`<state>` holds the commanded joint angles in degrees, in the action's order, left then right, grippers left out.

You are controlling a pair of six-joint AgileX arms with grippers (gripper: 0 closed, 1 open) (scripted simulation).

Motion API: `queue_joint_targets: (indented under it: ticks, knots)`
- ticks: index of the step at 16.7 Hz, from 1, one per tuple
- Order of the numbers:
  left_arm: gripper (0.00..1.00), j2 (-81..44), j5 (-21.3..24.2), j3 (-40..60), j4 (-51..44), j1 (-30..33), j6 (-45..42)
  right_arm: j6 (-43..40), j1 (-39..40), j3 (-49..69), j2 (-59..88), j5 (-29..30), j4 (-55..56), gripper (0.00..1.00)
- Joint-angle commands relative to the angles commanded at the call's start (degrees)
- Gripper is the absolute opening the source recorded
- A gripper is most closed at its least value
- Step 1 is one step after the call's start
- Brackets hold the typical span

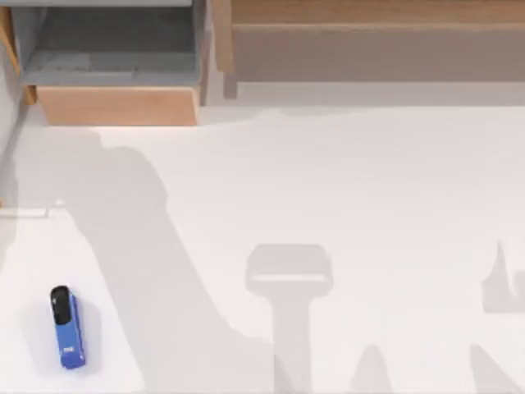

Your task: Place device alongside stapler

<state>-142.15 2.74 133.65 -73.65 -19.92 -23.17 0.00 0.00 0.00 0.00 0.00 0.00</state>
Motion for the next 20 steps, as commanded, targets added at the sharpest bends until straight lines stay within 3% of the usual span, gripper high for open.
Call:
queue_joint_targets:
  ticks: [5,20]
  knots:
    - [1.00,-7.98,0.04,8.88,-3.22,0.84,-1.51,0.00,0.00,0.00,0.00,0.00,0.00,1.00]
    - [1.00,-7.87,0.06,5.79,-0.32,0.39,-2.02,0.00,0.00,0.00,0.00,0.00,0.00,1.00]
